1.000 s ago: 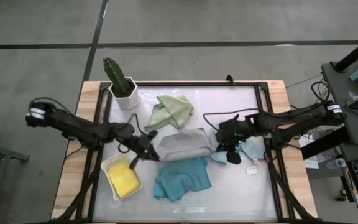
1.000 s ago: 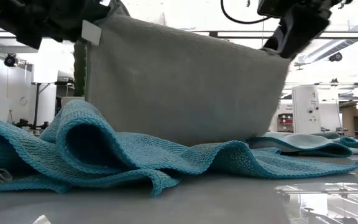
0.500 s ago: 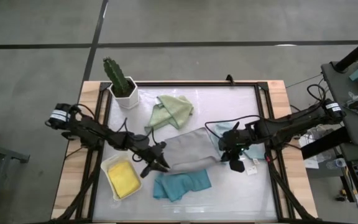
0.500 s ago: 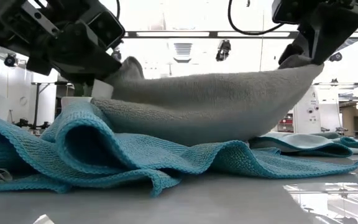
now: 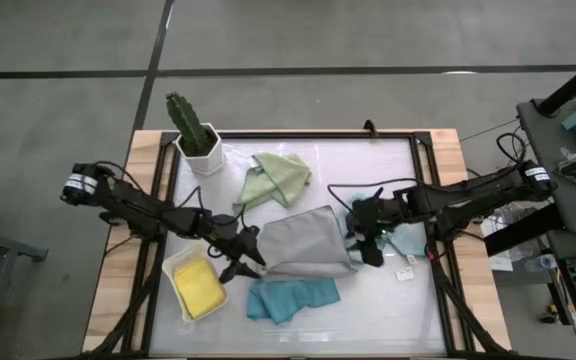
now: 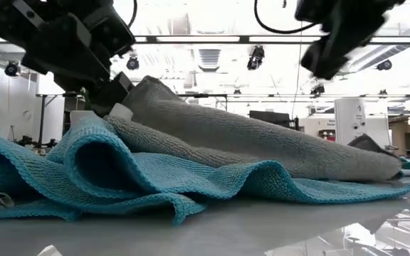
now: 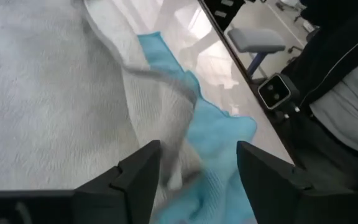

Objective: Fold microfiber towels
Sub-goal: Fold the gray microfiber towel

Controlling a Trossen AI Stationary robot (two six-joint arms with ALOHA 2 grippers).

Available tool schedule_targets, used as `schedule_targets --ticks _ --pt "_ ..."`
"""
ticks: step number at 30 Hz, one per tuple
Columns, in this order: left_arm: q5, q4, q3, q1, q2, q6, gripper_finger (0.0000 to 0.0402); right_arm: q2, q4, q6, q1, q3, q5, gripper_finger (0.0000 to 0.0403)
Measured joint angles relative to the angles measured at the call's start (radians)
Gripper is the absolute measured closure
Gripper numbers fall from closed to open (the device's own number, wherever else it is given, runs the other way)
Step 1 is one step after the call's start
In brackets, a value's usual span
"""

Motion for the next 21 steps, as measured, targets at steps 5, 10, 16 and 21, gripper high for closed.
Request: schedule_targets --ticks 5,10,16,21 --pt "-0.061 -0.139 0.000 0.007 -0.126 0.015 0.0204 0.062 0.130 -0.114 -0.098 0.000 0.020 0.0238" --pt "-0.212 -0.212 0.000 0.007 -0.208 0.073 0.0204 0.176 0.330 -0.198 -0.196 0.003 0.010 0.0248" --pt "-0.382 -0.323 -0.010 0.008 -0.247 0.092 0.0204 0.389 0.398 -0.281 -0.285 0.122 0.000 0.0262" --pt "-0.440 -0.344 -0.015 0.011 -0.227 0.101 0.0204 0.594 0.391 -0.352 -0.315 0.298 -0.122 0.0266"
